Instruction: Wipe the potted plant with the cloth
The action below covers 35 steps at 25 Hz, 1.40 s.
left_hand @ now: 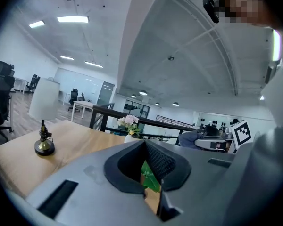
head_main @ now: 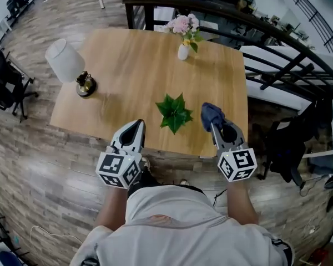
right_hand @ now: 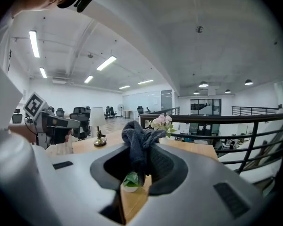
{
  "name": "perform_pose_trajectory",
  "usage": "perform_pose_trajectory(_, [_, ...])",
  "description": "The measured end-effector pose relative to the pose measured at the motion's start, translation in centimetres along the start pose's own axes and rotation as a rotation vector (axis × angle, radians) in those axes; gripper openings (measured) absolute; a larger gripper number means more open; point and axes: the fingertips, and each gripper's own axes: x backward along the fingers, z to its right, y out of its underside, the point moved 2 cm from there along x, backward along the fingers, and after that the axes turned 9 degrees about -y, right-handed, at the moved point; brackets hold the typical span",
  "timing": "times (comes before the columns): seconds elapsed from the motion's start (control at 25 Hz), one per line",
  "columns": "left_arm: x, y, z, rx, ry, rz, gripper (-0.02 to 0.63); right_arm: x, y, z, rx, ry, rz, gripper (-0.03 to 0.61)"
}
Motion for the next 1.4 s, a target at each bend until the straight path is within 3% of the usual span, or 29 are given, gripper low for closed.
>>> perform_pose_trajectory(0.16, [-3.4, -0.3, -2.6, -0.009, 0.101, -0.065, 0.015, -2.8, -1.3, -0.9, -0.007, 0.075, -0.012, 0.133])
perform_pose_trajectory(0.32, [-6.3, 2.3, -4.0, 0.016, 0.184, -0.182, 0.015, -4.3, -1.3, -1.0, -0.036, 0.138, -0.035, 0.133])
perform_pose_trajectory(0.56, [-9.1, 6.3, -5.1, 0.098, 0.23, -0.315, 0.015, -6.0, 0.2, -0.4, -0.082, 0.163, -0.084, 0.133])
perform_pose_trajectory(0.76, [-11.1, 11.5, -5.4, 0.261, 0.204, -0.487, 0.017, -8.0, 1.1, 1.3, -0.1, 0.109, -0.11, 0.133])
perform_pose_trajectory(0.92, [-12.5, 14.9, -4.6, 0.39, 0.228, -0.589, 0.018, -9.5, 1.6, 2.5, -0.112, 0.063, -0.118, 0.133])
perform_pose_trajectory(1.04, [-13.6, 17.0, -4.3, 0.428, 0.243, -0.658, 0.073, -10.1, 2.2, 2.8, -0.12, 0.037, -0.13, 0.133])
perform_pose_trajectory(1.4, [-15.3, 19.3, -3.3, 0.69, 0.324, -0.737, 0.095, -11.4, 4.0, 2.9, -0.153, -0.01, -0.173, 0.133])
